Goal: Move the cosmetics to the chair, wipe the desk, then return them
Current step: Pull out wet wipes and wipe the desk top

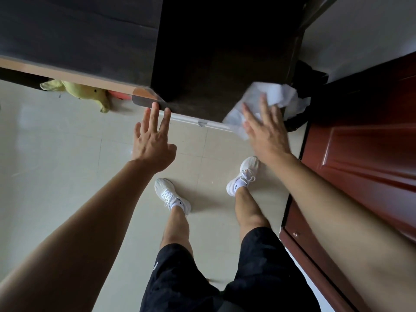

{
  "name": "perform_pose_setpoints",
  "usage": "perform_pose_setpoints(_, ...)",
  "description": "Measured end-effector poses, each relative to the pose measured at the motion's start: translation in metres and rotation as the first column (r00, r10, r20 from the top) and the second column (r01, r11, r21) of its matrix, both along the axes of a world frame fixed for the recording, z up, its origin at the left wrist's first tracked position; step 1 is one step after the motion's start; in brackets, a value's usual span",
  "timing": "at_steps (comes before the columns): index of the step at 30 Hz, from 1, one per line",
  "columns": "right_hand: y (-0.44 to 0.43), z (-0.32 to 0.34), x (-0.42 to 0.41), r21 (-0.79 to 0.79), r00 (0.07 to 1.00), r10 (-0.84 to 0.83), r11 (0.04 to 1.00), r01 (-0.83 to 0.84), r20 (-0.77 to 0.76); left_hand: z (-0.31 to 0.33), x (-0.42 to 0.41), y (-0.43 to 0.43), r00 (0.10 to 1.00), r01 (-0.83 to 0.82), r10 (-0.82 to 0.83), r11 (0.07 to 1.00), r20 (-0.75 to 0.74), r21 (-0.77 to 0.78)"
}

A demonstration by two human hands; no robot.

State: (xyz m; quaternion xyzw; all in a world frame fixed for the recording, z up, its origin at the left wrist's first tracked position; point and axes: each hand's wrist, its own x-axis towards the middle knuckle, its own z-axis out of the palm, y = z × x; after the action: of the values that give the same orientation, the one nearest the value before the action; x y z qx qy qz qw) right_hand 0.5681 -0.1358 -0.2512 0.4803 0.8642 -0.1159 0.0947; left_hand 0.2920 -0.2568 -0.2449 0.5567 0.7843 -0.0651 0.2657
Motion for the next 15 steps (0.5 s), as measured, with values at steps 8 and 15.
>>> perform_pose_setpoints(8, -0.002, 0.001, -0.012, -0.042, 0.982, 0.178, 0.983, -0.176, 0.065, 0.0, -0.02, -0.013, 0.997, -0.083, 0.083, 0.996, 0.0, 0.022)
perform_pose_setpoints(15, 0.011, -0.001, -0.119, 0.006, 0.844, 0.536, 0.844, -0.536, -0.012, 0.005, -0.048, -0.018, 0.999, -0.031, 0.031, 1.0, 0.018, 0.001)
